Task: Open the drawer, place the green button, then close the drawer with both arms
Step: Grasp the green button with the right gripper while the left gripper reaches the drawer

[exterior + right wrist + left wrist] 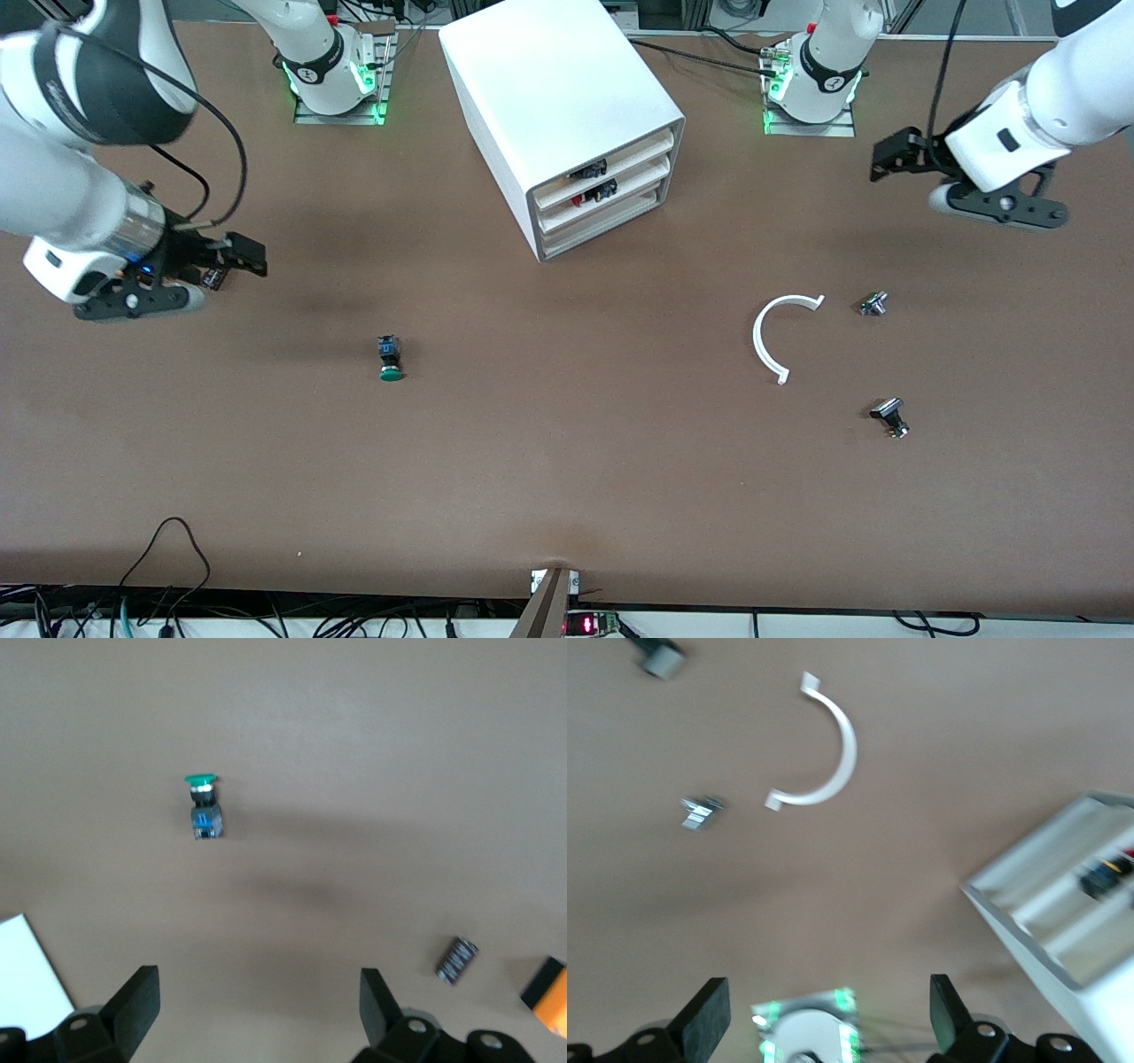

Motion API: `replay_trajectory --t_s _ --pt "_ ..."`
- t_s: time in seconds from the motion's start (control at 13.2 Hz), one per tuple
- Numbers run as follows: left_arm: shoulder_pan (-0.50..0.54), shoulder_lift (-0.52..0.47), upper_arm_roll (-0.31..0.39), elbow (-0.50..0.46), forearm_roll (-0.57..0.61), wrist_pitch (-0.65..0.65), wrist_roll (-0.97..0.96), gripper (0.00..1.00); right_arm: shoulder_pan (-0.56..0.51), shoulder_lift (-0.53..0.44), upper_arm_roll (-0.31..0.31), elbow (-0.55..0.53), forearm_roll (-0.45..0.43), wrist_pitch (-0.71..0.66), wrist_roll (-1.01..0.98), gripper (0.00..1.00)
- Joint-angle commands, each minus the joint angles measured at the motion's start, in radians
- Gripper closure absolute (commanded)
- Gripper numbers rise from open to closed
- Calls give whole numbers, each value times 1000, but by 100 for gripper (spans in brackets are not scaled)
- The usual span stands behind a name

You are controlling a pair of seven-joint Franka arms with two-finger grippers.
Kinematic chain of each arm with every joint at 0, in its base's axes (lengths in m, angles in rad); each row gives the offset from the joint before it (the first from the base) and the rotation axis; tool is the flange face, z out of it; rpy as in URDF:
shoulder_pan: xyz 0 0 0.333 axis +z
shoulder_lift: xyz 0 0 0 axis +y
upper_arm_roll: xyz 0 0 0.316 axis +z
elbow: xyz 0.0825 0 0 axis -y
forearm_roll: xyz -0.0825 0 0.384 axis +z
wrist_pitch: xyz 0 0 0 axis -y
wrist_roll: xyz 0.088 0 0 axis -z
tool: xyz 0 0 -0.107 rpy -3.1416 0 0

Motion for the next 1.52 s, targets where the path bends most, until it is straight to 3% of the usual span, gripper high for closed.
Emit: replay_trajectory --t_s 0.0,0.23,0.45,0.68,0.91,1.06,1.14,1.29,1.44 --pt "2 69 -16 32 -172 -106 9 1 30 71 -3 4 13 47 47 0" --pt "2 185 -42 32 -373 -149 102 1 50 149 -2 -5 18 140 47 0" --pt "0 316 -64 33 -562 -108 162 1 82 217 -2 -19 19 241 47 0" --pt "-4 366 -113 -37 -556 68 399 1 107 263 0 -78 19 378 47 0" --pt "-49 408 -116 -117 -562 257 594 1 128 301 0 -141 18 527 47 0" --pt "-81 396 -137 -245 -576 439 653 1 141 343 0 -160 18 609 49 0" --pt "-76 397 -180 -311 -606 543 717 1 141 363 1 -164 19 642 49 0" --pt "-81 406 -194 -423 -764 679 863 1 141 377 17 -181 19 683 52 0" --pt "-81 426 -197 -534 -1055 688 1111 2 141 386 20 -213 19 715 90 2"
